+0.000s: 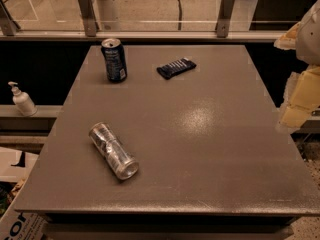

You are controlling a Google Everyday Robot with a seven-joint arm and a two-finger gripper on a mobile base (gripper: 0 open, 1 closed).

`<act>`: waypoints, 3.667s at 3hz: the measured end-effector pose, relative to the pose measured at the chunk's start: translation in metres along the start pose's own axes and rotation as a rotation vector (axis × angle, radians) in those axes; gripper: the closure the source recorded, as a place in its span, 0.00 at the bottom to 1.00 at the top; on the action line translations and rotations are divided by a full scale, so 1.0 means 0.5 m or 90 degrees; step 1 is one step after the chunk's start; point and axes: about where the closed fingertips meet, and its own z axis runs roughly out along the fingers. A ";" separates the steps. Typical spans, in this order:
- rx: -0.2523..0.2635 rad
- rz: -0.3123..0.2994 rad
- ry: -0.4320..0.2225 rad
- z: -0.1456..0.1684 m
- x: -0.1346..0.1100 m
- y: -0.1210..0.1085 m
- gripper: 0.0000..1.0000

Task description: Place redbull can upright

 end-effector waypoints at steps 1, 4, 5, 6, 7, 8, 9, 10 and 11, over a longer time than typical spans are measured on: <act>0.000 0.000 0.000 0.000 0.000 0.000 0.00; -0.002 -0.146 -0.101 -0.008 -0.083 0.053 0.00; -0.015 -0.201 -0.123 0.013 -0.154 0.081 0.00; -0.006 -0.220 -0.111 0.040 -0.243 0.100 0.00; 0.006 -0.203 -0.075 0.077 -0.328 0.114 0.00; 0.004 -0.157 -0.057 0.108 -0.391 0.124 0.00; 0.011 -0.098 -0.060 0.093 -0.396 0.126 0.00; 0.014 -0.092 -0.063 0.094 -0.391 0.132 0.00; 0.007 -0.048 -0.076 0.129 -0.398 0.121 0.00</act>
Offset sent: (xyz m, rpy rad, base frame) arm 0.0003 -0.0035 0.0016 -0.0100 -0.0235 0.0323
